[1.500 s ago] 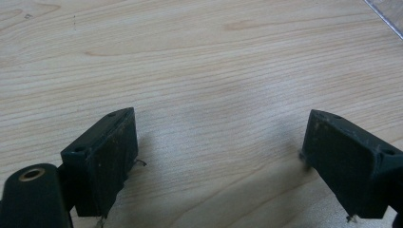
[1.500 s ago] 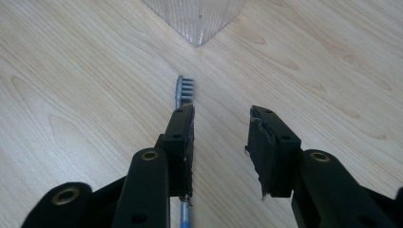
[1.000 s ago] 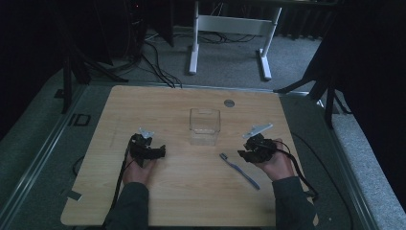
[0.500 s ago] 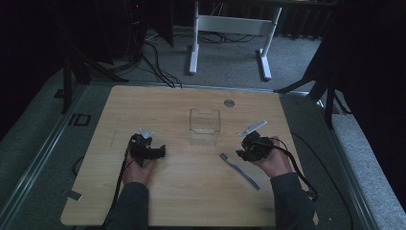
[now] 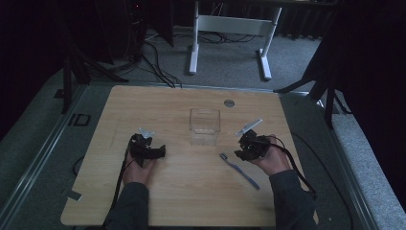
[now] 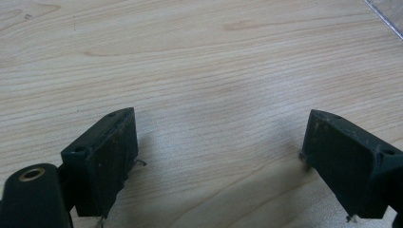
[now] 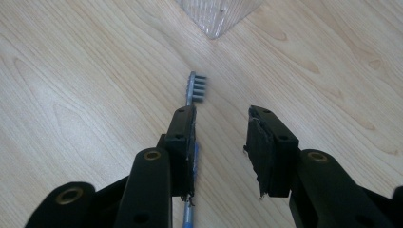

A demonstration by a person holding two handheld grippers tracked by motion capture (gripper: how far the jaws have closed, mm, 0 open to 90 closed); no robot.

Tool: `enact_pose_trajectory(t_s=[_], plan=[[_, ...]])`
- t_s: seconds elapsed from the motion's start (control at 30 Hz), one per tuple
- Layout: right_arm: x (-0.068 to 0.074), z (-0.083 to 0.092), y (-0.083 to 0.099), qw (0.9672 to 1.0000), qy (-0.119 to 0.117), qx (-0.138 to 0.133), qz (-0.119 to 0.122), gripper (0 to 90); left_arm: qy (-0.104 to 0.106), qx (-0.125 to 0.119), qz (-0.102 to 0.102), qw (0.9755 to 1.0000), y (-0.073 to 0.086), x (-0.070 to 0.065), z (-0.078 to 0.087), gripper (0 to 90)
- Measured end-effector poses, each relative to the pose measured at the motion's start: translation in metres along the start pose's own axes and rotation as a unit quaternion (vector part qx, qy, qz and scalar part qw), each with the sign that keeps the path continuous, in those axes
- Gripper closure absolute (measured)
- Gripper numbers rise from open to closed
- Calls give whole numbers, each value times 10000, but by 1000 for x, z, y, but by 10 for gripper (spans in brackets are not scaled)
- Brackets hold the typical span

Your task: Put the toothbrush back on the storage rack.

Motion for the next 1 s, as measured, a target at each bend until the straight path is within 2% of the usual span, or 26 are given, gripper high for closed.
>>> enact_pose_trajectory(t_s=[1.0], plan=[[-3, -7, -2, 9990, -106, 426, -19, 623, 0, 6, 3, 10000, 0, 0, 0, 118]])
Point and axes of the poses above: each handheld gripper's, and its own axes: z roughly backward along the jaws, y roughly out of its underside, x roughly to its left, the point moved 4 cm from there along -z, roughly forward along the jaws, and after that the axes turned 10 degrees about -y, right-handed, at the moved point
